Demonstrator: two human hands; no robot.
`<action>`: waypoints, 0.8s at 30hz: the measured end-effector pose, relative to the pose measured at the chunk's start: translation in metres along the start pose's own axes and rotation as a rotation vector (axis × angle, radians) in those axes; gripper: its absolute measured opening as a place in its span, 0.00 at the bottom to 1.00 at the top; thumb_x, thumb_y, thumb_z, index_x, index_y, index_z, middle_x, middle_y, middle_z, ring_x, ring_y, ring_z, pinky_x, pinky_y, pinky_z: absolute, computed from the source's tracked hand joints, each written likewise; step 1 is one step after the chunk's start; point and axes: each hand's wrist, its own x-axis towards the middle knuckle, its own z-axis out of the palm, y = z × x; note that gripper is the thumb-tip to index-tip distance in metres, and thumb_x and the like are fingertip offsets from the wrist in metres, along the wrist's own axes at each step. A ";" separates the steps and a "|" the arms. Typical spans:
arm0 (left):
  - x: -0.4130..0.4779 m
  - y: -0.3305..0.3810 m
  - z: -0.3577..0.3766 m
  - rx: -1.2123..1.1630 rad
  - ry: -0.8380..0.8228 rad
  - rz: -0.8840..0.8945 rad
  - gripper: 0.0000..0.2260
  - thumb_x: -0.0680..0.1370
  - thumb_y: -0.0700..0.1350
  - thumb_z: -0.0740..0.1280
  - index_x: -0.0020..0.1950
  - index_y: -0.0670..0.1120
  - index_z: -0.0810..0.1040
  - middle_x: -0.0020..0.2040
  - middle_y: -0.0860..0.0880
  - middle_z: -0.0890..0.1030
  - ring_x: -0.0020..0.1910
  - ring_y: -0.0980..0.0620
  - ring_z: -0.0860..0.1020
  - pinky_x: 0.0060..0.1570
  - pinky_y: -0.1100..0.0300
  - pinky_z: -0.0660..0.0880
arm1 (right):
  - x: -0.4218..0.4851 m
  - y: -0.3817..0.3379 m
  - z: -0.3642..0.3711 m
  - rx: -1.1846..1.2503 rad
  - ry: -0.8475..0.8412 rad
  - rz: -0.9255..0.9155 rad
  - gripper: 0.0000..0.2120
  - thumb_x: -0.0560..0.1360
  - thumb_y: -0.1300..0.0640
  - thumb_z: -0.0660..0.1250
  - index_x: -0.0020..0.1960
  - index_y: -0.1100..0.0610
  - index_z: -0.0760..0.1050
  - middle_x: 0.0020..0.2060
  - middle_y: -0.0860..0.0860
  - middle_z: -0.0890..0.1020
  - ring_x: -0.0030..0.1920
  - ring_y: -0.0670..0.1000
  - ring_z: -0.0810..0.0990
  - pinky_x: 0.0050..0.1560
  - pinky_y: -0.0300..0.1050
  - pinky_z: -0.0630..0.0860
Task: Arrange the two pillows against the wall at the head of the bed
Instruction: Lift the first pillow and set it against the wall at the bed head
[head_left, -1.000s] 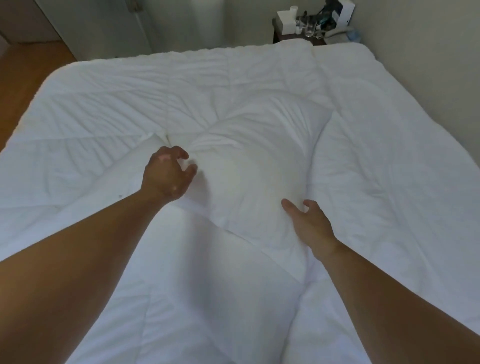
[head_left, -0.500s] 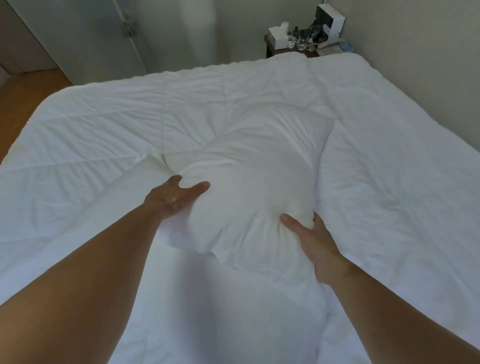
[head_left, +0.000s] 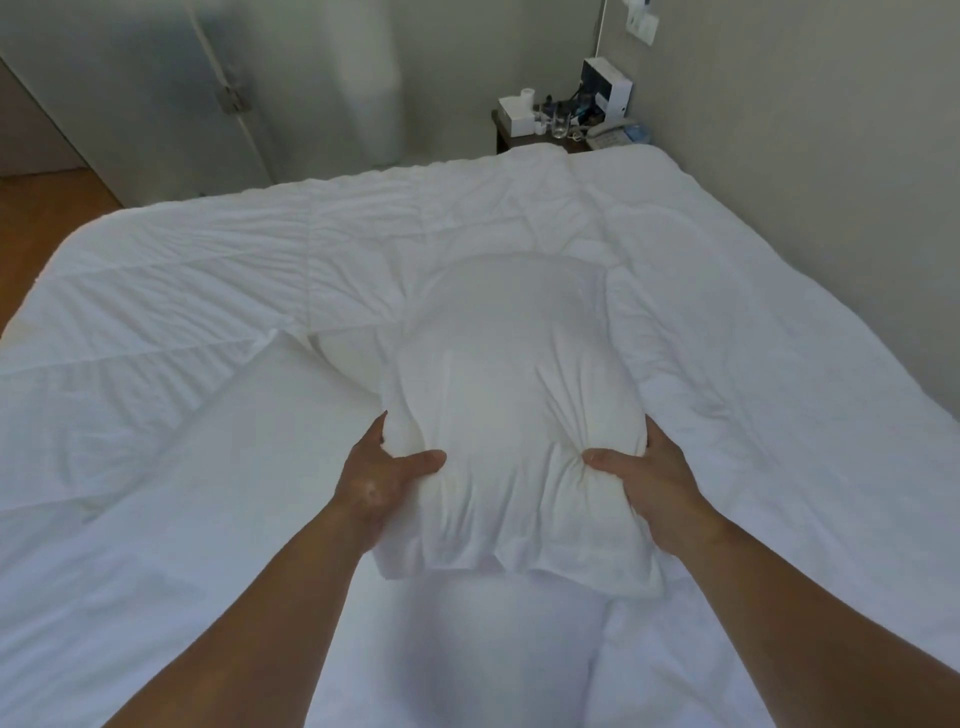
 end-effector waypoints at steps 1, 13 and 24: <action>-0.015 -0.004 0.007 -0.012 0.008 0.027 0.30 0.62 0.43 0.82 0.61 0.55 0.79 0.53 0.52 0.87 0.52 0.45 0.85 0.56 0.44 0.80 | -0.008 -0.003 -0.007 -0.017 0.004 -0.006 0.34 0.66 0.64 0.80 0.69 0.50 0.73 0.56 0.44 0.81 0.55 0.45 0.80 0.58 0.46 0.77; -0.197 -0.019 0.068 -0.071 -0.031 0.216 0.26 0.70 0.35 0.77 0.63 0.55 0.78 0.52 0.55 0.86 0.50 0.55 0.85 0.43 0.61 0.80 | -0.156 -0.016 -0.127 -0.145 0.105 -0.119 0.28 0.67 0.63 0.79 0.64 0.47 0.78 0.54 0.46 0.85 0.54 0.50 0.84 0.58 0.55 0.79; -0.320 -0.033 0.183 0.050 -0.083 0.337 0.29 0.66 0.45 0.77 0.66 0.58 0.75 0.56 0.55 0.85 0.55 0.52 0.84 0.58 0.44 0.79 | -0.263 -0.012 -0.280 -0.112 0.204 -0.232 0.28 0.69 0.65 0.78 0.61 0.41 0.77 0.49 0.34 0.85 0.48 0.36 0.83 0.49 0.41 0.77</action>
